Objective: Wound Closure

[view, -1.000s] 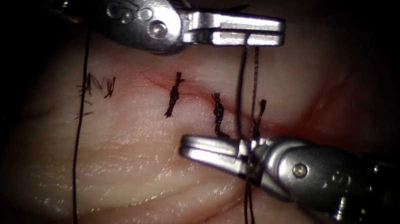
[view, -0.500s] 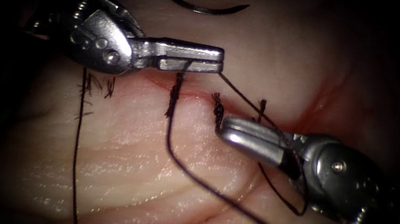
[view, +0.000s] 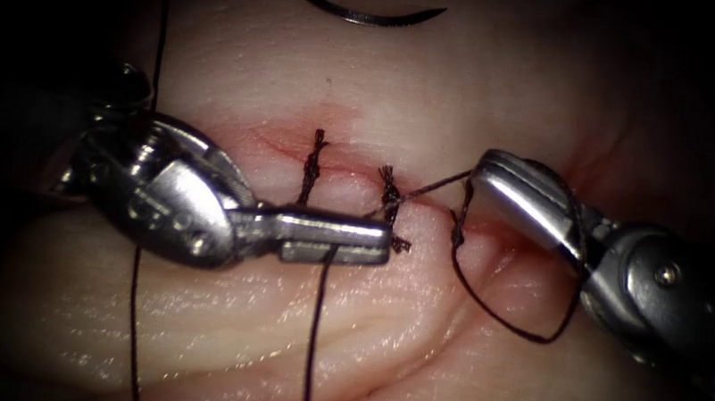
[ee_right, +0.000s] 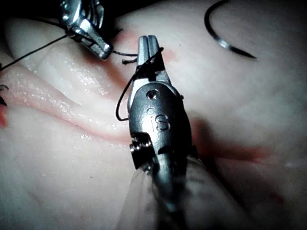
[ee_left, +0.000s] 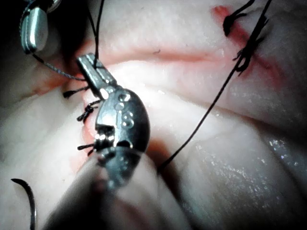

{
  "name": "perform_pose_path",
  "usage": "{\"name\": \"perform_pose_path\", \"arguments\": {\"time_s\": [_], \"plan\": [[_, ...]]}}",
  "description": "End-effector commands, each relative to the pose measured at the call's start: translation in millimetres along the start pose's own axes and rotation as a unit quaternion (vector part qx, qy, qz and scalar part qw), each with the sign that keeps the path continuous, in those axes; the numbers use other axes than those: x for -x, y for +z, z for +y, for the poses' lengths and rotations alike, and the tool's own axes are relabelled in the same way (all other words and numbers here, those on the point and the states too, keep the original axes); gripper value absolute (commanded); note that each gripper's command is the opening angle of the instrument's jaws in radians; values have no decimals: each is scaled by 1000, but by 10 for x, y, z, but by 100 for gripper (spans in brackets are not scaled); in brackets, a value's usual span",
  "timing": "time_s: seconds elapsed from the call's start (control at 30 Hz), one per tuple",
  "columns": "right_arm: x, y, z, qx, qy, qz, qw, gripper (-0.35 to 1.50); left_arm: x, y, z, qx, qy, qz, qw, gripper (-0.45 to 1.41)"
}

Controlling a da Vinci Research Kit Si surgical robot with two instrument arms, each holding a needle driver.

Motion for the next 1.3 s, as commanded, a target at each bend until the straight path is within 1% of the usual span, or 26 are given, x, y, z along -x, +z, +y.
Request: {"name": "perform_pose_path", "arguments": {"time_s": [0.03,0.1,0.13,0.23,0.27,0.33,0.4,0.43,0.47,0.5,0.53,0.57,0.6,0.67,0.7,0.73,0.77,0.8,0.87,0.9,0.93,1.03,1.13,1.23,1.27,1.3], "plan": [[5,9,-1,13,17,-14,1000,21,4,9,6,5,-2,1,1000,-45],[8,8,-2,23,29,-30,999,27,3,15,14,9,-8,0,1000,-45],[10,8,-1,26,34,-47,998,29,2,18,18,14,-9,-1,1000,-45],[15,8,0,35,61,-76,995,24,-3,26,26,19,-19,1,1000,-45],[17,8,0,39,83,-81,992,19,-5,29,28,22,-21,1,1000,-45],[20,8,-1,45,112,-88,989,-6,-8,34,32,24,-26,4,999,-45],[26,8,-3,59,142,-97,983,-23,-14,43,37,31,-28,5,999,-45],[26,8,-3,59,142,-97,983,-23,-14,43,37,31,-28,5,999,-45],[30,9,-4,69,166,-113,977,-11,-19,48,40,31,-31,7,999,-45],[30,9,-4,69,166,-113,977,-11,-19,48,40,31,-31,7,999,-45],[34,10,-4,81,205,-128,967,-1,-25,52,42,34,-31,7,999,-45],[37,11,-3,93,229,-133,960,11,-29,54,44,37,-32,6,999,-45],[39,11,-2,102,239,-135,956,12,-32,56,44,37,-32,7,999,-45],[41,12,0,108,241,-137,955,16,-33,56,44,39,-32,6,999,-45],[43,14,3,121,245,-145,951,36,-34,58,43,40,-33,6,999,-45],[43,14,3,121,245,-145,951,36,-34,58,43,40,-33,6,999,-45],[44,15,4,128,247,-150,949,44,-34,58,42,40,-33,7,999,-45],[46,16,7,146,247,-167,943,56,-32,58,41,41,-33,8,999,-45],[47,16,9,155,246,-177,940,64,-30,57,40,42,-33,9,999,-45],[48,16,11,160,245,-187,938,66,-29,57,39,42,-33,10,999,-45],[48,16,11,160,245,-187,938,66,-29,57,39,42,-33,10,999,-45],[50,17,15,171,244,-208,932,76,-28,58,38,43,-36,11,998,-45],[59,17,27,193,247,-230,921,71,-28,59,37,44,-37,10,998,-45],[62,18,32,196,255,-234,917,71,-28,59,37,44,-37,10,998,-45],[66,20,36,199,262,-239,913,63,-28,59,36,43,-37,9,998,-45],[68,21,37,198,268,-240,912,61,-28,59,36,43,-37,9,998,-45]]}}
